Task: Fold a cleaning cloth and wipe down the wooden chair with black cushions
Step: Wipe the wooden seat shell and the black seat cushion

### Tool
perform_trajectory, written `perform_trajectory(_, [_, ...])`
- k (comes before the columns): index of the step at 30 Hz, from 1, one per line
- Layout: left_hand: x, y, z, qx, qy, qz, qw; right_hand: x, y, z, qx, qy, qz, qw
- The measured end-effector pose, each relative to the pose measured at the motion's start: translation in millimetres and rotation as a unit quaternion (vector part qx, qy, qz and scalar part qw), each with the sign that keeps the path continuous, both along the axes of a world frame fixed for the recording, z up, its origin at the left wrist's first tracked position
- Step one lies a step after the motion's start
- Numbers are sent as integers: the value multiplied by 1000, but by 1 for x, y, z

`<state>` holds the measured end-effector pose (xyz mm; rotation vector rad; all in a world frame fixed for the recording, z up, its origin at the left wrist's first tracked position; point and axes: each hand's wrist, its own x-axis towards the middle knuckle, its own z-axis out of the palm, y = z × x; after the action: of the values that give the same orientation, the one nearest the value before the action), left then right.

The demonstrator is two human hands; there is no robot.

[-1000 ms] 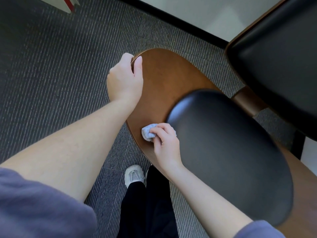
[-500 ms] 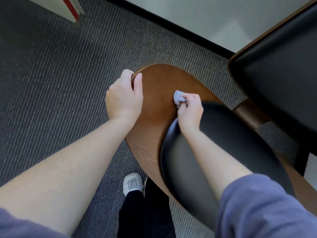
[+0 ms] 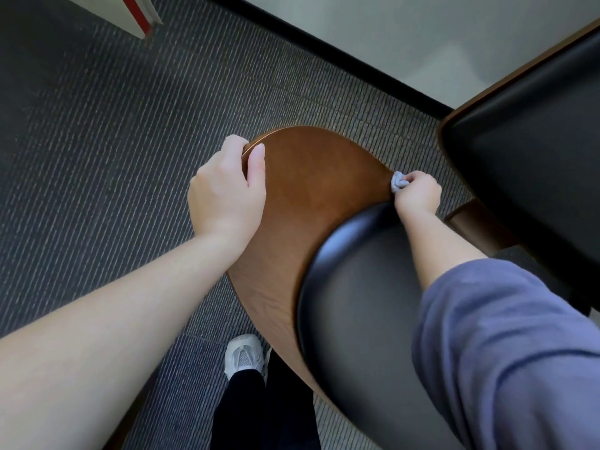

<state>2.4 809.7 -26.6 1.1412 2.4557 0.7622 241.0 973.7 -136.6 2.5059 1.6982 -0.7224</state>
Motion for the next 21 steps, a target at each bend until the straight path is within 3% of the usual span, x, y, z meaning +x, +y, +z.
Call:
perform_trajectory(3, [1,1,0,-2,7,1,1000,-13,-3,2,10,52,-71,996])
perform_trajectory(7, [0,2,0,-14,18,1,1000,-51,-29,18,79,152,-77,982])
perform_trajectory(13, [0,2,2,-22,15,4,1000,-98,-110,60,144,271,91,947])
perform_trajectory(21, [-3,2,8,-38,-16,-6,999,-63,-177,56,128,261,291,911])
